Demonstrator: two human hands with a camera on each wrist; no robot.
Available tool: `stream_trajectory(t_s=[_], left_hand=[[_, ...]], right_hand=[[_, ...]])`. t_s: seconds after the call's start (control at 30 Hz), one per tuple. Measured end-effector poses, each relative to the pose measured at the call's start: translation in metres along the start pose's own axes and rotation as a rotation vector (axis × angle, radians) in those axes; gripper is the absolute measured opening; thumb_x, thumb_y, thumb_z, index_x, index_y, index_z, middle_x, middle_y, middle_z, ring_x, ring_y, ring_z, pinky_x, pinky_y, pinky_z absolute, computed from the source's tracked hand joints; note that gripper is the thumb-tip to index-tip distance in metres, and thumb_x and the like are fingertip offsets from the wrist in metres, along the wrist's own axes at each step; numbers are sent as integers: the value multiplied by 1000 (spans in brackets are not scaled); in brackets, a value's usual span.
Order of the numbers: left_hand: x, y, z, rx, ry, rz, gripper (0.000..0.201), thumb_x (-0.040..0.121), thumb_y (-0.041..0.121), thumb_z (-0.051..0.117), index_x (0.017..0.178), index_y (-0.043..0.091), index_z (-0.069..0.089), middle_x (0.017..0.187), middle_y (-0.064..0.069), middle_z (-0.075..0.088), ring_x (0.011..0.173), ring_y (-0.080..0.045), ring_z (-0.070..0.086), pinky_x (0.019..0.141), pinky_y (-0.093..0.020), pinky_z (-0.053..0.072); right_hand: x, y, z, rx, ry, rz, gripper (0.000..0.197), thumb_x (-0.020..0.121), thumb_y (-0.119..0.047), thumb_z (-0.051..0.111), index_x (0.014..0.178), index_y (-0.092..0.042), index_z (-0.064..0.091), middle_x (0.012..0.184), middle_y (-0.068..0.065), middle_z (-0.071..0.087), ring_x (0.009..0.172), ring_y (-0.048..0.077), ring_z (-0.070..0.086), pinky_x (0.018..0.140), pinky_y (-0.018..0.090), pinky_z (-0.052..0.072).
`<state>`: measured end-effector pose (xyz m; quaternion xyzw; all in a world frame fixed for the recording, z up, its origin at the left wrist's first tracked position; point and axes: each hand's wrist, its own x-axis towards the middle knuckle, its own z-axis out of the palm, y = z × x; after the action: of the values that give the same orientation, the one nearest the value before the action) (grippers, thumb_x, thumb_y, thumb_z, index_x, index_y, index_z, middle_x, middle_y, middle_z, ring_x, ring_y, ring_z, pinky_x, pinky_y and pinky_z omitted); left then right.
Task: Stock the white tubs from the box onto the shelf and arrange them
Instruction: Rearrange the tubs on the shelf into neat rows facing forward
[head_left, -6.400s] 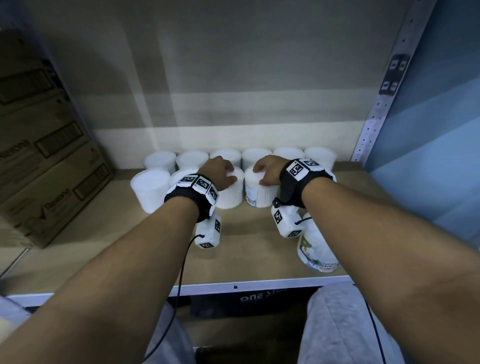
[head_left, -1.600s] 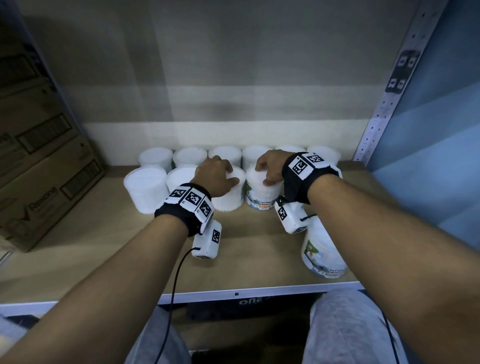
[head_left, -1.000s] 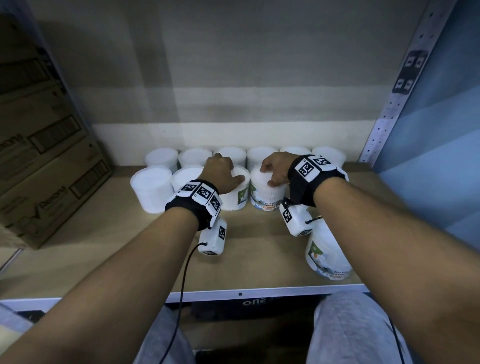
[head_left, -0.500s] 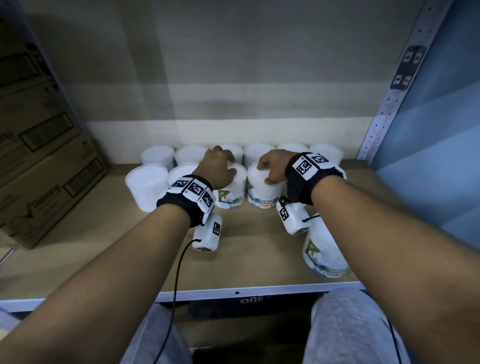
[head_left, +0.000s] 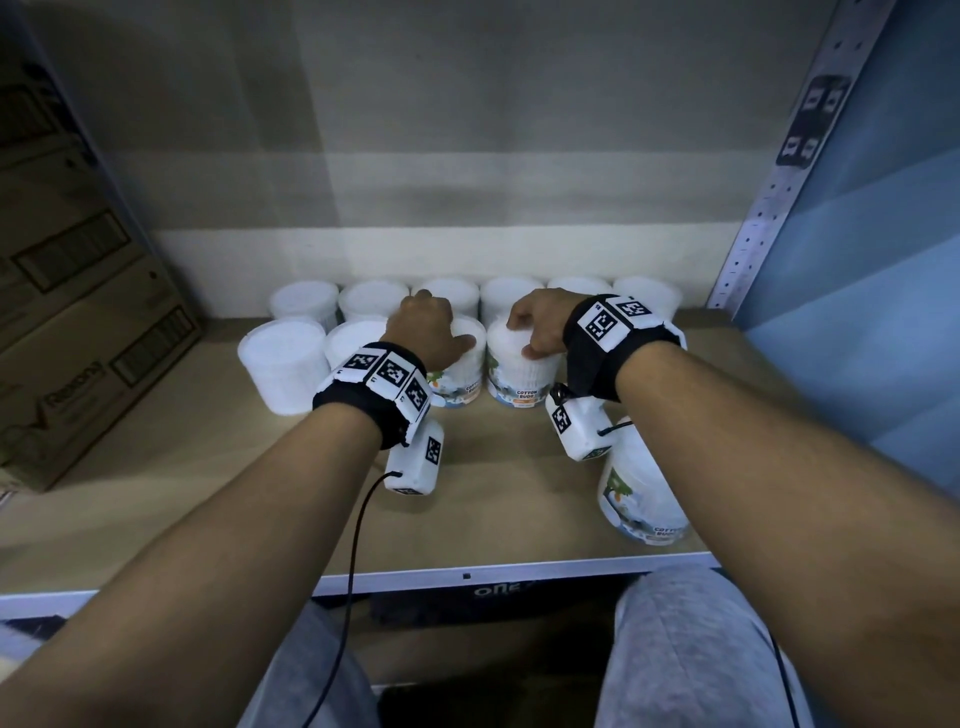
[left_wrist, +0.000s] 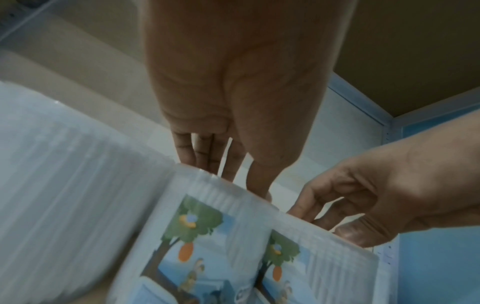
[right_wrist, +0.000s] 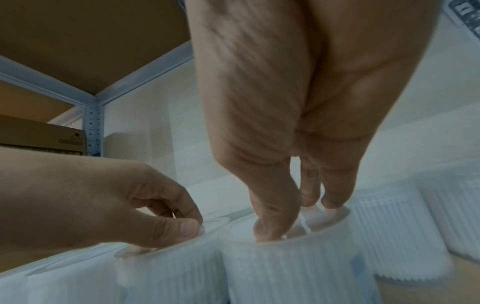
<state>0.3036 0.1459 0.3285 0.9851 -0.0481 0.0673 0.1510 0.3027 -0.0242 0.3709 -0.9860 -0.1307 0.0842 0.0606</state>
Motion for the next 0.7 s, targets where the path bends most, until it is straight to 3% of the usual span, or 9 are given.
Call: stream_trajectory(t_s=[0.13, 0.37, 0.53, 0.7], left_hand=[[-2, -1, -8, -48, -63, 28, 49, 87, 33, 63, 128, 8, 54, 133, -15, 48, 126, -30, 45, 106, -39, 38], [-4, -1, -19, -85, -180, 114, 43, 88, 8, 55, 131, 15, 55, 142, -6, 48, 131, -23, 44, 106, -28, 34], [-6, 5, -11, -80, -82, 48, 44, 88, 25, 61, 128, 9, 55, 136, -13, 50, 128, -28, 46, 105, -32, 36], [-11, 4, -10, -104, -72, 39, 43, 88, 25, 62, 127, 9, 56, 135, -12, 51, 128, -27, 45, 104, -31, 35]], right_hand=[[0, -1, 0, -3, -4, 2, 51, 86, -13, 65, 135, -16, 51, 142, 4, 48, 128, 23, 48, 100, 27, 41], [2, -1, 1, -2, -7, 2, 50, 84, -12, 66, 132, -15, 53, 140, 5, 50, 126, 23, 50, 100, 27, 42], [2, 0, 0, -6, -13, 2, 50, 85, -12, 66, 133, -15, 52, 140, 5, 50, 126, 23, 50, 99, 26, 42], [0, -3, 0, -26, -16, 3, 51, 85, -13, 66, 134, -15, 52, 140, 5, 50, 126, 23, 50, 99, 26, 42]])
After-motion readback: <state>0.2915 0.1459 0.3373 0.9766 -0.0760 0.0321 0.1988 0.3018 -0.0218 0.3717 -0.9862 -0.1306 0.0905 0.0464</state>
